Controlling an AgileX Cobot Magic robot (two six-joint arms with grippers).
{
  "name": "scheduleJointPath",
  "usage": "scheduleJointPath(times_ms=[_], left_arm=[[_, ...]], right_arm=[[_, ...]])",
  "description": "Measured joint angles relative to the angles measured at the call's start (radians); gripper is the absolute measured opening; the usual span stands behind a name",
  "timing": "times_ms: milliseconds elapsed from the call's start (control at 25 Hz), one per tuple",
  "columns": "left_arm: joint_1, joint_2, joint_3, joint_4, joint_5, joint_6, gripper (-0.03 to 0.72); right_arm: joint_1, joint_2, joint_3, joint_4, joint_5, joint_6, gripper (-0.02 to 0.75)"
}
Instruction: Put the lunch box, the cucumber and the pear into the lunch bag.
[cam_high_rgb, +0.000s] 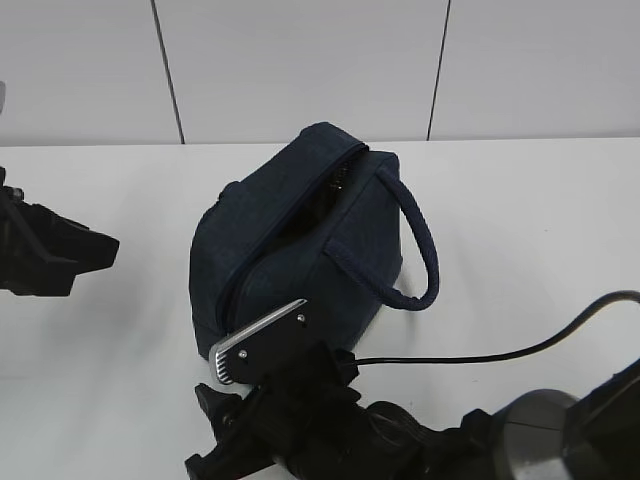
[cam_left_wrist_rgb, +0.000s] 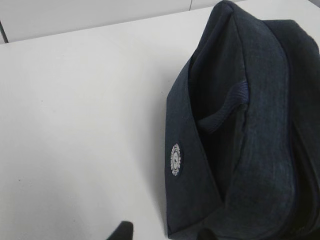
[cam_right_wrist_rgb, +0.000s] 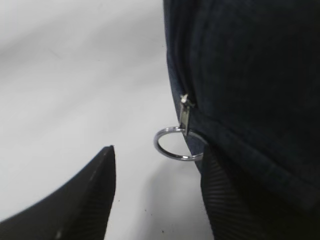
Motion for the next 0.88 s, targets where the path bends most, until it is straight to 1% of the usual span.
scheduleJointPath(times_ms=[200, 640, 880], left_arm=[[0.000, 0.000, 0.000, 0.000, 0.000, 0.000, 0.241], [0.000, 0.000, 0.000, 0.000, 0.000, 0.000, 0.241], [0.000, 0.000, 0.000, 0.000, 0.000, 0.000, 0.241]], right_arm=[[0.000, 0.016, -0.004, 0.018, 0.000, 0.000, 0.433], [0.000, 0.024, -0.057, 0.022, 0.021, 0.002, 0.433], [0.000, 0.024, -0.059, 0.023, 0.028, 0.000, 0.433]])
